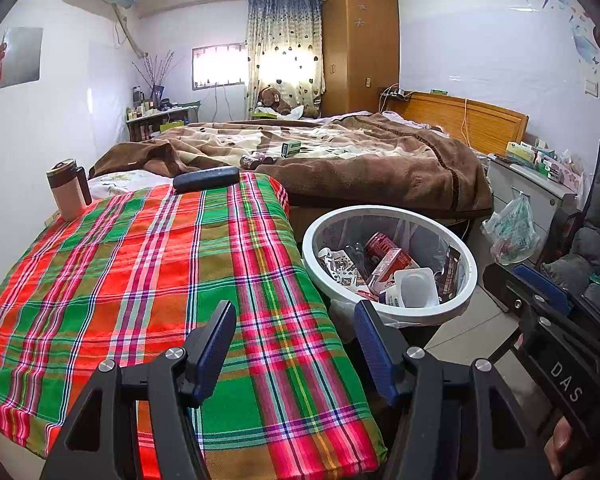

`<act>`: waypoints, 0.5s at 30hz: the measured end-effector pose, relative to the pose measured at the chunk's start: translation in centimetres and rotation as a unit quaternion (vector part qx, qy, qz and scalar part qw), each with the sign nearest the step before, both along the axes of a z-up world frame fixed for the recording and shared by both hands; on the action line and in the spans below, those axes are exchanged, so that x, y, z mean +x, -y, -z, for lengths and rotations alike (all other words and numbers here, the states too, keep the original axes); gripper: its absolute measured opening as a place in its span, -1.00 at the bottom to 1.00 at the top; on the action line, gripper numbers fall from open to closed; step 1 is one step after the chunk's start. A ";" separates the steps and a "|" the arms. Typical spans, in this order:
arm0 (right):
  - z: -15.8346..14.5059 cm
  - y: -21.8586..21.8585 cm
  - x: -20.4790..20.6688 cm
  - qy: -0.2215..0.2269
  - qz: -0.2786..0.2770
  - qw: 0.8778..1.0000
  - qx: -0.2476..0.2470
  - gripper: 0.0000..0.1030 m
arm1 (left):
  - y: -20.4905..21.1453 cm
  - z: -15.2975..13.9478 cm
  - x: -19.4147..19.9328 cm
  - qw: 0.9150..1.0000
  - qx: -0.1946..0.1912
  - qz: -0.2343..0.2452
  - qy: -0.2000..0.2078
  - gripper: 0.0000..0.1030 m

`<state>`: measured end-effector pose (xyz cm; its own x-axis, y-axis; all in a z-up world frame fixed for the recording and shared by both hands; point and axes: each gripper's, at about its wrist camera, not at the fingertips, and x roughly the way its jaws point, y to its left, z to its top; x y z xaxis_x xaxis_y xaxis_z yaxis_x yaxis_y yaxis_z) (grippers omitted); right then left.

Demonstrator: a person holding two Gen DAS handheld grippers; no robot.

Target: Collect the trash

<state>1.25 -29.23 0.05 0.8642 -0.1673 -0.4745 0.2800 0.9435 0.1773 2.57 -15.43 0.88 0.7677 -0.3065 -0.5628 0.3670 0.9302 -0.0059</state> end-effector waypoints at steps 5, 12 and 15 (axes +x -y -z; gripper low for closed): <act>0.0 0.0 0.0 0.000 0.000 1.000 -0.001 -0.28 | 0.0 0.0 0.0 1.000 0.000 0.000 0.000 0.19; 0.0 -0.1 0.0 -0.001 0.000 1.000 0.000 -0.28 | 0.0 0.0 -0.1 1.000 -0.001 0.001 0.000 0.19; 0.0 0.0 0.0 0.000 -0.001 1.000 0.000 -0.28 | 0.0 0.1 -0.1 1.000 -0.001 0.001 -0.001 0.19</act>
<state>1.25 -29.20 0.09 0.8641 -0.1660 -0.4752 0.2790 0.9437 0.1776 2.43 -15.45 0.79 0.7665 -0.3093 -0.5629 0.3686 0.9295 -0.0088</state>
